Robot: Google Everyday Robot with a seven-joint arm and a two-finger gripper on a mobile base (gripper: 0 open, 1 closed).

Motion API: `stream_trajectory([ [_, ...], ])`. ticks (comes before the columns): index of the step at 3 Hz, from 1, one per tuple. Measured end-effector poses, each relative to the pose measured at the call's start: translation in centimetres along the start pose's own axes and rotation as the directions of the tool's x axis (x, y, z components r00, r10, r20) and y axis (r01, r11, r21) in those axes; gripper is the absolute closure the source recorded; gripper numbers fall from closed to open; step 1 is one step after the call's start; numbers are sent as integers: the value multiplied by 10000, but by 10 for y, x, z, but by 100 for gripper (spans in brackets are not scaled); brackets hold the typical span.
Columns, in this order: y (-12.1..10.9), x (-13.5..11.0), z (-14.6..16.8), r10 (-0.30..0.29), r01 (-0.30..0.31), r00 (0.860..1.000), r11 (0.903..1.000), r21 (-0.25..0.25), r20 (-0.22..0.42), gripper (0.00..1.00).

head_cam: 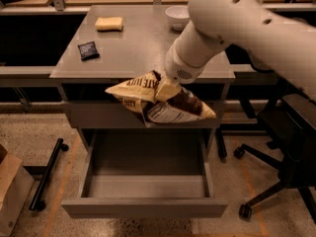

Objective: Place brown chip bag into middle drawer

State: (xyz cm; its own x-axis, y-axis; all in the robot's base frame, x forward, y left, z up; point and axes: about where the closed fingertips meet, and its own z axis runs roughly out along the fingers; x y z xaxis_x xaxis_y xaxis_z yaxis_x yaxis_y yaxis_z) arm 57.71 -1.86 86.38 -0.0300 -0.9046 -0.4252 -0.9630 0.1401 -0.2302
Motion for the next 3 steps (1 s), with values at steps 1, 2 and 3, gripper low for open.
stream_trajectory([
  [1,0,3,7,26,-26,10000,10000,-96,-22,100],
  [2,1,3,15,-183,173,9993,9994,-288,-322,100],
  [3,17,15,49,-57,41,9998,9966,-828,-189,100],
])
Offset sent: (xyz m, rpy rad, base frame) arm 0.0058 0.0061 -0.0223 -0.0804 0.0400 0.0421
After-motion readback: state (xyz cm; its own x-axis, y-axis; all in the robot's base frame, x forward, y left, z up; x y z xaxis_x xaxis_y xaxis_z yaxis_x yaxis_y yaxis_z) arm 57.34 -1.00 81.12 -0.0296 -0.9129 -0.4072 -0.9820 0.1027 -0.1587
